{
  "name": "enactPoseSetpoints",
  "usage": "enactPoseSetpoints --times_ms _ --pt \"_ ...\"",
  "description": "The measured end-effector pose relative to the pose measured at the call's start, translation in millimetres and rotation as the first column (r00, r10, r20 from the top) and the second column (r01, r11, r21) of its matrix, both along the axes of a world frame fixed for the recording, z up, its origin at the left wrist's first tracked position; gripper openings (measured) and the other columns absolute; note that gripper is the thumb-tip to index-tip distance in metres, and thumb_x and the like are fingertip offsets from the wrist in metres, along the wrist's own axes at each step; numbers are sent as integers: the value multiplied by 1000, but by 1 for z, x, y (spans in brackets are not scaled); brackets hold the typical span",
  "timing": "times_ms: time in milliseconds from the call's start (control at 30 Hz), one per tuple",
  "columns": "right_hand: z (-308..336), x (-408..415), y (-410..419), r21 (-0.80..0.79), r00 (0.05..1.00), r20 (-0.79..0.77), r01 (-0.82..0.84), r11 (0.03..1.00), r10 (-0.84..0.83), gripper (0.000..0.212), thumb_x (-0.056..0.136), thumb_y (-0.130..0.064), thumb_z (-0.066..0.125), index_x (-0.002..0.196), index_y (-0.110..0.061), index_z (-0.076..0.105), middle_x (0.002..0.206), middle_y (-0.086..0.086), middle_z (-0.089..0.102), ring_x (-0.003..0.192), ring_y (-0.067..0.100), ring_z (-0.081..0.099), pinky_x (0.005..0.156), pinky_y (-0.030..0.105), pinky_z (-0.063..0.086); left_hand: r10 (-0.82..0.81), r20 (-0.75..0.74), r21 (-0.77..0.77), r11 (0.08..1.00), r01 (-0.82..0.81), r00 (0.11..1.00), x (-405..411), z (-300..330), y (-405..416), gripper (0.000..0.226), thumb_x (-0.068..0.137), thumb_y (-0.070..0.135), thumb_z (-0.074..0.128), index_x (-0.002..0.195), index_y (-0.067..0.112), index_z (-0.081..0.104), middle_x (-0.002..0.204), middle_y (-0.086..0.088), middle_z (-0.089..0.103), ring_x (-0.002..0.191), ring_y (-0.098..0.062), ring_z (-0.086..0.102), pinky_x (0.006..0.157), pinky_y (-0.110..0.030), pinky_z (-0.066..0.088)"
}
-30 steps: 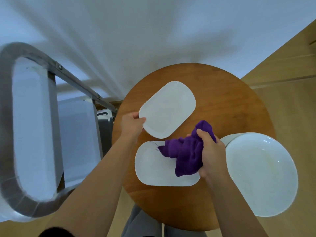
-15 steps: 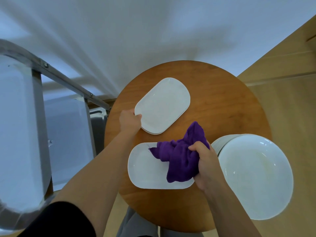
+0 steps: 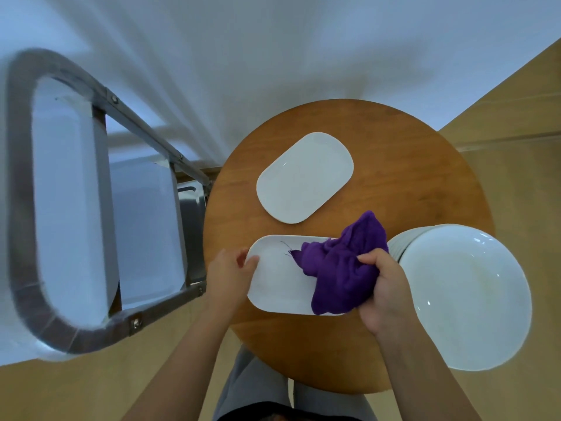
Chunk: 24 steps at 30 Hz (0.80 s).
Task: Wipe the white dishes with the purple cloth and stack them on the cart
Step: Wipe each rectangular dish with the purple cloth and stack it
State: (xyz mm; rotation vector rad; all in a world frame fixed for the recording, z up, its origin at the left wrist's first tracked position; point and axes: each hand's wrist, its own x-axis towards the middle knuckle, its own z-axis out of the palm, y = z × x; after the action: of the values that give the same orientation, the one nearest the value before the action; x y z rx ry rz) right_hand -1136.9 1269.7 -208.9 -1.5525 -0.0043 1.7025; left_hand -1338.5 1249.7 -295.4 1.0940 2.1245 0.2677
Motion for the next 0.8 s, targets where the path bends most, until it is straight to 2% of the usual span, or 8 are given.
enactPoseSetpoints --times_ms 67,133,233,333,467,633,700,800 --pt "2 0 -3 -3 1000 22 9 1000 -9 22 78 -4 53 92 -21 57 80 -2 67 84 20 61 58 29 49 -30 -49 -34 999 28 998 0 -3 -11 16 92 29 59 98 17 67 79 7 59 59 -3 48 54 -9 28" --pt "5 1 -6 22 999 40 20 1000 -20 22 79 -5 53 92 -21 57 80 -3 67 84 20 62 58 28 50 -58 -73 -46 997 54 996 1 -4 -12 18 94 28 56 96 14 67 85 -2 65 60 -6 49 54 -9 29" --pt "12 7 -12 104 997 49 62 993 -67 22 81 -6 53 95 -22 57 70 -9 71 77 15 66 54 24 53 -58 -77 -28 998 56 995 1 -1 -9 20 95 21 54 93 10 70 77 -2 62 59 -9 51 53 -12 33" --pt "21 15 -17 199 988 11 149 969 -154 21 84 -6 50 96 -20 58 72 -9 72 70 12 71 59 26 55 -54 -99 -15 999 53 994 2 2 -11 20 96 19 53 93 10 71 74 -1 59 56 -10 50 53 -12 35" --pt "29 24 -20 263 968 1 240 934 -249 22 88 -7 46 96 -19 62 81 -5 73 80 16 70 75 33 54 -32 -142 21 999 36 989 4 5 -14 20 96 18 53 102 8 70 81 -1 58 63 -10 51 60 -14 37" --pt "32 28 -27 275 964 10 253 928 -266 20 88 -10 47 96 -19 63 83 -4 73 79 15 71 69 30 56 -46 -184 25 998 52 982 7 11 -12 20 96 17 53 107 8 67 94 -8 65 71 -12 52 63 -20 40" --pt "31 27 -30 270 963 9 257 928 -269 20 89 -10 47 98 -20 62 83 -5 73 78 14 71 68 29 55 -15 -155 35 999 21 988 7 14 -10 11 96 19 53 101 15 61 91 -4 61 71 -11 51 60 -18 38" --pt "31 21 -35 246 956 12 281 928 -292 16 90 -15 50 99 -23 60 80 -9 73 76 12 71 65 28 56 18 22 60 998 -19 1000 6 17 -8 4 98 22 48 97 19 45 85 4 52 69 -9 50 55 -14 35"
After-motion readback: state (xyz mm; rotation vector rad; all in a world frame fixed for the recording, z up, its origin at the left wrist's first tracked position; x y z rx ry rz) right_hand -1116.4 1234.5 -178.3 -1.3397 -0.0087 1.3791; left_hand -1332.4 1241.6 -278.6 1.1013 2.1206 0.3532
